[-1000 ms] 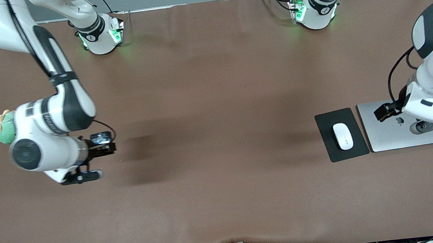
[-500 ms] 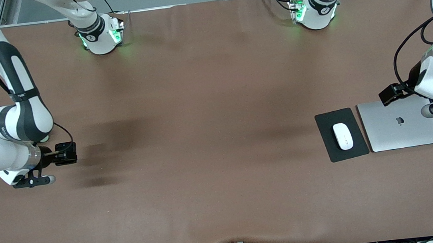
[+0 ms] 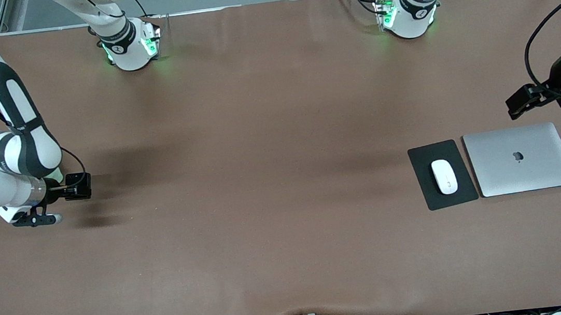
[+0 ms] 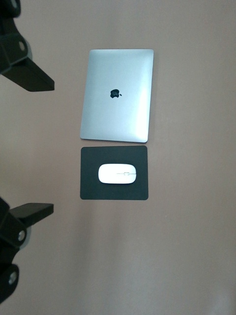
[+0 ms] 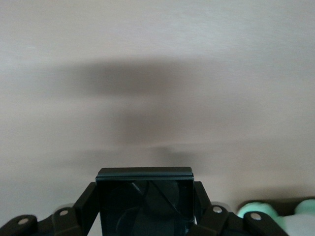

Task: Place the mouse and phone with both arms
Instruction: 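Carry the phone toward the plush toy while the left gripper withdraws, then lower the black phone beside the plush toy with the right gripper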

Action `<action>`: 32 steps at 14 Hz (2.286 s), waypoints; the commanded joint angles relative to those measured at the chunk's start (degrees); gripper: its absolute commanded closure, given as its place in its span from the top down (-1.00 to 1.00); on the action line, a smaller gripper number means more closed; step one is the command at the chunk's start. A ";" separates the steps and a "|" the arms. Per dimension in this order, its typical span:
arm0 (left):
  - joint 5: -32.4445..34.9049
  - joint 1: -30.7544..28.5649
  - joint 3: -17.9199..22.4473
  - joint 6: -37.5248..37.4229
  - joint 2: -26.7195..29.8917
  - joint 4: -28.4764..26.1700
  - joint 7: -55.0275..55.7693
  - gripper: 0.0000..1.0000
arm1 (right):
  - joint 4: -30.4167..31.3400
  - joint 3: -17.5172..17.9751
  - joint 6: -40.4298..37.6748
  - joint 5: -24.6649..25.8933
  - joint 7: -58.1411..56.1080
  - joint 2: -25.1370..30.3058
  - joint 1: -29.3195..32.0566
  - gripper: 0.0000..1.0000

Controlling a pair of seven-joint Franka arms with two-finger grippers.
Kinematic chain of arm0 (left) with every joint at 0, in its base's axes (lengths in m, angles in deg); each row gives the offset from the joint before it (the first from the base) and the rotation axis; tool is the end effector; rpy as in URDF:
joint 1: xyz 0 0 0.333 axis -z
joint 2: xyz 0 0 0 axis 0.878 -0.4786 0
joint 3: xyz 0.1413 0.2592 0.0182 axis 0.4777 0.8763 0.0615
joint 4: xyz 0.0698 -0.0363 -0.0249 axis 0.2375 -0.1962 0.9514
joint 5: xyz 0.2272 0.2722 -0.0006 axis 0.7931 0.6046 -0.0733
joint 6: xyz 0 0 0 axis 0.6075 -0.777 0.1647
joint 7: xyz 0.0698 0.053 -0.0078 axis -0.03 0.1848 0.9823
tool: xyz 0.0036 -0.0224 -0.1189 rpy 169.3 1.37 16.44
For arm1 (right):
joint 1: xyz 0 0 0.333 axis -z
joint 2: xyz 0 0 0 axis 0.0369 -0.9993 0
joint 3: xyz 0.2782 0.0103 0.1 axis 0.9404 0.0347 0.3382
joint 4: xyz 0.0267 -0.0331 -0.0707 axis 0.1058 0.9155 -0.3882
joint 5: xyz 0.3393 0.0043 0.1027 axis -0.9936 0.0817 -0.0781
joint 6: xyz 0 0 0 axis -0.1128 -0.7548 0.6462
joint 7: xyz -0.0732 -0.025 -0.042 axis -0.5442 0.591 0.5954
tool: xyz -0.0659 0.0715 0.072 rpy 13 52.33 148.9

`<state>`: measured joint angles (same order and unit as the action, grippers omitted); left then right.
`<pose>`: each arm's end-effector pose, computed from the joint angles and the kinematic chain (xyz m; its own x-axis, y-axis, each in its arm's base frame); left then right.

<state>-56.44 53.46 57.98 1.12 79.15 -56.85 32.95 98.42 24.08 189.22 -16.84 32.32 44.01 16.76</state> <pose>0.5511 -0.0394 0.5843 0.9948 0.0965 0.0340 0.0989 -0.9920 -0.0780 0.5335 -0.1426 0.2108 0.9859 -0.0510 -0.1592 -0.0553 -0.9982 -0.0226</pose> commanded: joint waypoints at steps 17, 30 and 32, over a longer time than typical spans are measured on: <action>-5.71 6.62 7.03 -3.10 14.53 -12.88 -1.72 1.00 | 3.49 1.34 5.22 2.43 -2.96 -0.15 2.32 1.00; -5.80 6.54 7.55 -4.60 14.44 -11.21 -3.13 1.00 | -17.60 2.05 -33.08 0.85 10.40 13.73 -9.81 1.00; -5.89 6.62 7.55 -4.51 14.27 -11.21 -3.13 1.00 | -18.14 2.05 -35.39 -0.73 10.40 18.73 -11.39 1.00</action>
<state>-61.04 60.79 65.80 -2.56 92.63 -68.03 30.85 80.33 26.14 156.20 -16.41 41.82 58.14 6.70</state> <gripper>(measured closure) 0.000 0.000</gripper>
